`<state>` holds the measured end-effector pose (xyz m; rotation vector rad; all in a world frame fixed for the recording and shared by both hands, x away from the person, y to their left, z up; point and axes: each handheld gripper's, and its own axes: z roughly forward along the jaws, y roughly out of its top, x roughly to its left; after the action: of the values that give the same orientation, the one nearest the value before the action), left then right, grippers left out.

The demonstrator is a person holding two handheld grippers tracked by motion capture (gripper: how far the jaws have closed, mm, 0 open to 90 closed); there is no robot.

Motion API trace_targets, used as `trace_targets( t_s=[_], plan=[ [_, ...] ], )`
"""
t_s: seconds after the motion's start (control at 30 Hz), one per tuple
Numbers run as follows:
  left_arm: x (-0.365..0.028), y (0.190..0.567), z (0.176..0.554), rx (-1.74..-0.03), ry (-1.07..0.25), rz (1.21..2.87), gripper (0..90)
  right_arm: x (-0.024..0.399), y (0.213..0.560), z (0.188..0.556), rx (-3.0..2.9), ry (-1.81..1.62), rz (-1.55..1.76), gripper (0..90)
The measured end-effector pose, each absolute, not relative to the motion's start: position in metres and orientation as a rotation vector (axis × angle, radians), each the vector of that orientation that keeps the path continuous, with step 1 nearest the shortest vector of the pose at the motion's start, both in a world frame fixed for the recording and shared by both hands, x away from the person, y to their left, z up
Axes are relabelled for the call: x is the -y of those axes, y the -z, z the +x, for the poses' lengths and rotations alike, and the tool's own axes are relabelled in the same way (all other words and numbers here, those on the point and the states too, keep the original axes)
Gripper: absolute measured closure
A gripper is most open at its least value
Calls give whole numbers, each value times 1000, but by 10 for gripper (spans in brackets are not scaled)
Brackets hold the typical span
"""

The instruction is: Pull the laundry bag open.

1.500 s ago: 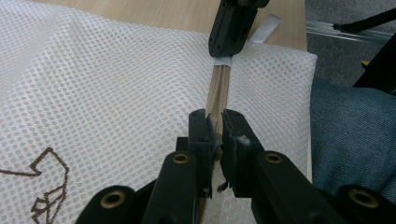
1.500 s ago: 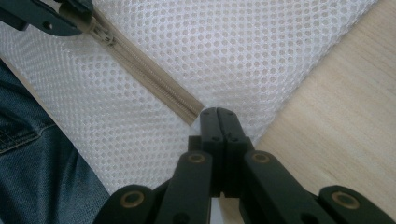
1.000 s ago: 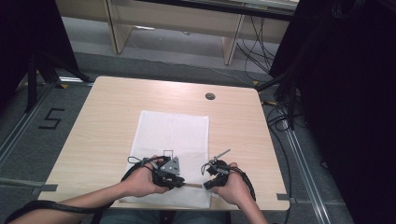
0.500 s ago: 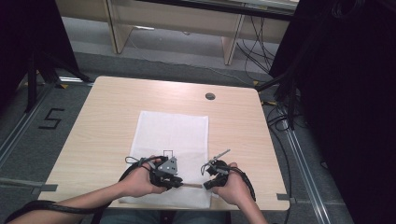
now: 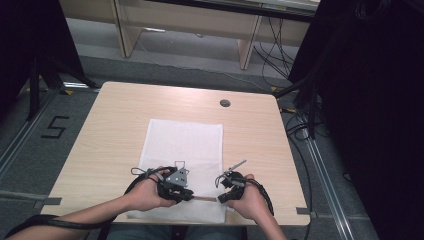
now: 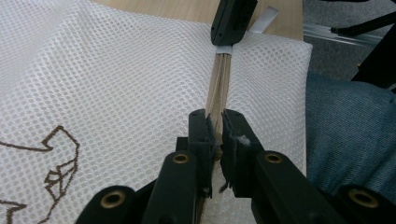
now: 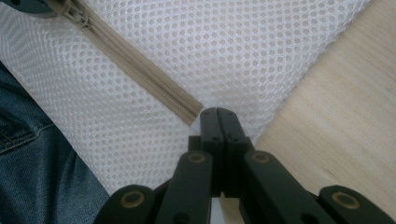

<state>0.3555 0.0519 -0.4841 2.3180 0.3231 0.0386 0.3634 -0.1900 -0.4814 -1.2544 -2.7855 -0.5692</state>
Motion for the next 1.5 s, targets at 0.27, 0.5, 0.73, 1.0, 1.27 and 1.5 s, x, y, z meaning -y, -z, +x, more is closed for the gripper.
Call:
trace_targets(
  t_s=[0.27,0.5,0.73,1.0,1.27,1.5],
  plan=[
    [-55,483,356,-334,-37,2313,820,190,482,363,2787,569,-1254,900],
    [-57,483,355,-333,-39,2314,820,190,481,363,2789,570,-1253,900],
    [-62,484,355,-341,-40,2311,820,189,481,362,2771,541,-1303,900],
    [-64,484,355,-338,-46,2309,820,190,482,363,2796,553,-1274,900],
    [-66,483,355,-327,-53,2323,820,189,481,363,2786,562,-1269,900],
    [-68,483,355,-337,-44,2317,820,189,481,362,2773,577,-1264,900]
  ],
)
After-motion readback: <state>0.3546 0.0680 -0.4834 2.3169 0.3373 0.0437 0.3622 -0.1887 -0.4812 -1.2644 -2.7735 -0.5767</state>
